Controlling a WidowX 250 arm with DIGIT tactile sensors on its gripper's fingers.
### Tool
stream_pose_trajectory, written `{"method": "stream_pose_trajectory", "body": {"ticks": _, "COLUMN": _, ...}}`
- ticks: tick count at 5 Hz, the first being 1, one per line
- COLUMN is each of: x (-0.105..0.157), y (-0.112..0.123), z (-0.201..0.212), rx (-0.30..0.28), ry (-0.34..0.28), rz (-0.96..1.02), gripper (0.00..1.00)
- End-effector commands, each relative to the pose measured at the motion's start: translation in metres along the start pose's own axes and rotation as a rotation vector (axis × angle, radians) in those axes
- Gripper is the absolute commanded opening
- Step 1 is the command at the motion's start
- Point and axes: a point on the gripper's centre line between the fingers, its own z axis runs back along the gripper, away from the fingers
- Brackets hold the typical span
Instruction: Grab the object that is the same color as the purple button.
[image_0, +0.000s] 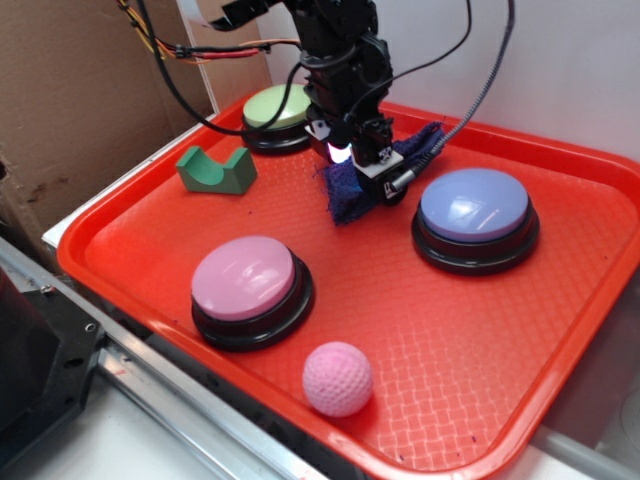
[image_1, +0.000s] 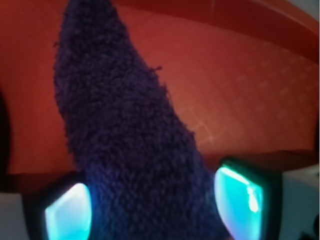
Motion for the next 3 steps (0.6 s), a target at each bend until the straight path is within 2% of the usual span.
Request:
{"method": "stream_pose_trajectory", "body": {"ticks": 1, "x": 0.0084, "y": -0.0013, "z": 0.0014, "rx": 0.011, "ry": -0.008, "rz": 0.05, "gripper": 0.32}}
{"method": "stream_pose_trajectory", "body": {"ticks": 2, "x": 0.0057, "y": -0.0031, "z": 0.0017, "rx": 0.018, "ry": -0.005, "rz": 0.064, "gripper": 0.0}}
{"method": "stream_pose_trajectory", "body": {"ticks": 3, "x": 0.0048, "y": -0.0042, "z": 0.0024, "rx": 0.028, "ry": 0.013, "rz": 0.062, "gripper": 0.0}}
